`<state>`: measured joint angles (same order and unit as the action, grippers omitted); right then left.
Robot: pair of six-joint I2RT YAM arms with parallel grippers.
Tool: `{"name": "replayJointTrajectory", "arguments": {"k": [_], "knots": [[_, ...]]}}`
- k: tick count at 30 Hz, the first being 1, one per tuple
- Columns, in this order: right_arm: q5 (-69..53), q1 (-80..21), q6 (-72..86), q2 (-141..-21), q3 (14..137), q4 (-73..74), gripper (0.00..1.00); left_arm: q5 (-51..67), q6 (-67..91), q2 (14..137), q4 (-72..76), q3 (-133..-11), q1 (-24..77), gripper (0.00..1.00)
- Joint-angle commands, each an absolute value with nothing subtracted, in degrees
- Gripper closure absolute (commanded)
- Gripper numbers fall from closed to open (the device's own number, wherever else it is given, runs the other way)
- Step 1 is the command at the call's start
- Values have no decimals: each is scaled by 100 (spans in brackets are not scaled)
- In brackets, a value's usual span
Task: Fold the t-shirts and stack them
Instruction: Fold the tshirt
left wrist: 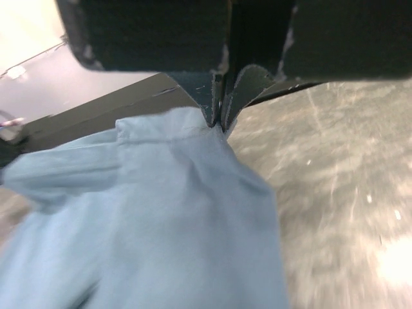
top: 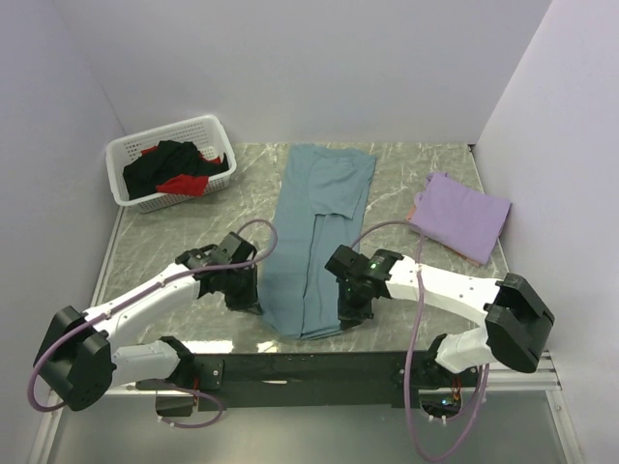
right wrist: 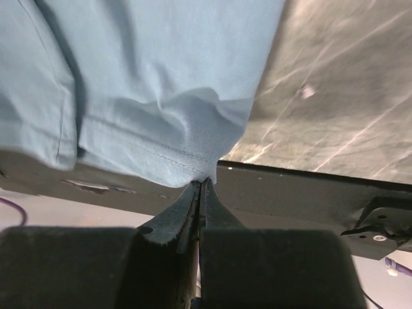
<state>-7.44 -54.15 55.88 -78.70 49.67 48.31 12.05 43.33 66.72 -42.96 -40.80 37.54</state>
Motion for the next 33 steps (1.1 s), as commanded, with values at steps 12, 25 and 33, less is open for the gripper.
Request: {"name": "replayJointTrajectory", "arguments": {"k": [12, 25, 33], "knots": [[-264, -4202, 4720, -8296, 6054, 5062, 100, 1379, 3753, 7514, -3649, -5474, 2839, 100], [-167, -3165, 3754, -9307, 7250, 5238, 100, 1652, 3375, 9069, -3401, -6978, 2277, 100], [-220, -2620, 3331, -10036, 8040, 5309, 100, 1846, 3234, 10177, -3436, -7996, 2074, 100]]}}
